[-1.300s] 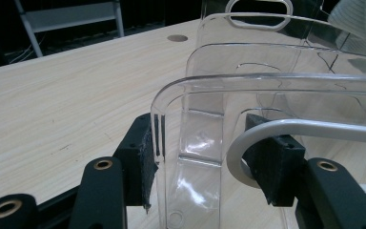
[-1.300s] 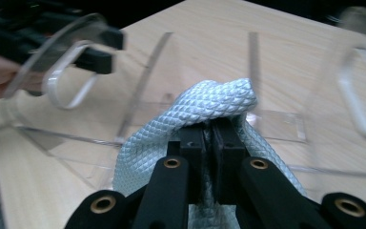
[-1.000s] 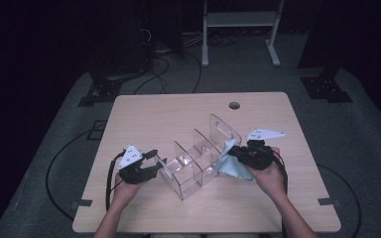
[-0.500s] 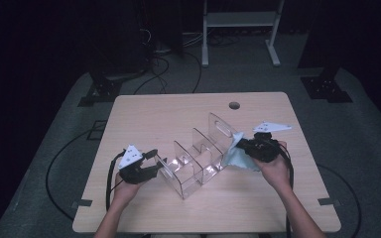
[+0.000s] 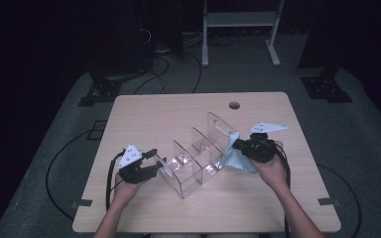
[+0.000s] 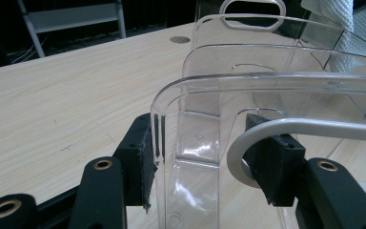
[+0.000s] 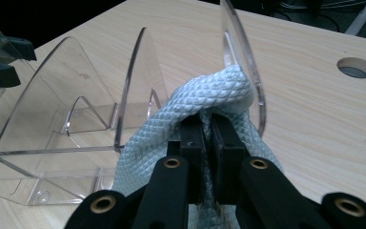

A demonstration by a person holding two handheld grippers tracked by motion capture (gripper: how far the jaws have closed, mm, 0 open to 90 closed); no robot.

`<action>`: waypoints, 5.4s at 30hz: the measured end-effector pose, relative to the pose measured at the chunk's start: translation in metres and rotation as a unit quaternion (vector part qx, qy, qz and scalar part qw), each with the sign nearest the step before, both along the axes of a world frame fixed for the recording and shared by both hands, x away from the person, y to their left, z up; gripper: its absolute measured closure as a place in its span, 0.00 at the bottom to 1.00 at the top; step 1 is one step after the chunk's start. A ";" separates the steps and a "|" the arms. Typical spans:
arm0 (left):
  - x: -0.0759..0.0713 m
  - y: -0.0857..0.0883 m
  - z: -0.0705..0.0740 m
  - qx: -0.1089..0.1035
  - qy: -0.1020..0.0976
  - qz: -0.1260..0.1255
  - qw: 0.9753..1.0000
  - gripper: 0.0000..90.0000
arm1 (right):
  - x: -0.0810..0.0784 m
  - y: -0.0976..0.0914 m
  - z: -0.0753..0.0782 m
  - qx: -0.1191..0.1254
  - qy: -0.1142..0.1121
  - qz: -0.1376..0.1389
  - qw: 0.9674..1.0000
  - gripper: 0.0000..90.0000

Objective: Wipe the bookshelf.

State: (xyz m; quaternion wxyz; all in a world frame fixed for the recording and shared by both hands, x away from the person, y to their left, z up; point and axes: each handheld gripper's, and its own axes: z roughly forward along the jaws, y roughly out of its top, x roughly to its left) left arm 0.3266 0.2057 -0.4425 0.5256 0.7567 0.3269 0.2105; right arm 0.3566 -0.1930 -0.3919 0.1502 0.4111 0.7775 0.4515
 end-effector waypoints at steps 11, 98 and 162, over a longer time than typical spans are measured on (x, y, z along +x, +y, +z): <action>0.000 0.000 0.001 0.002 0.000 0.000 1.000 0.51 | -0.017 0.020 -0.002 0.015 -0.003 0.040 0.999 0.94; -0.005 -0.005 0.001 0.007 0.001 -0.001 1.000 0.52 | -0.002 0.053 0.010 -0.004 0.005 0.065 0.998 0.94; -0.004 -0.006 -0.001 -0.004 0.001 0.005 1.000 0.51 | 0.075 0.108 0.020 -0.024 0.056 0.032 0.998 0.94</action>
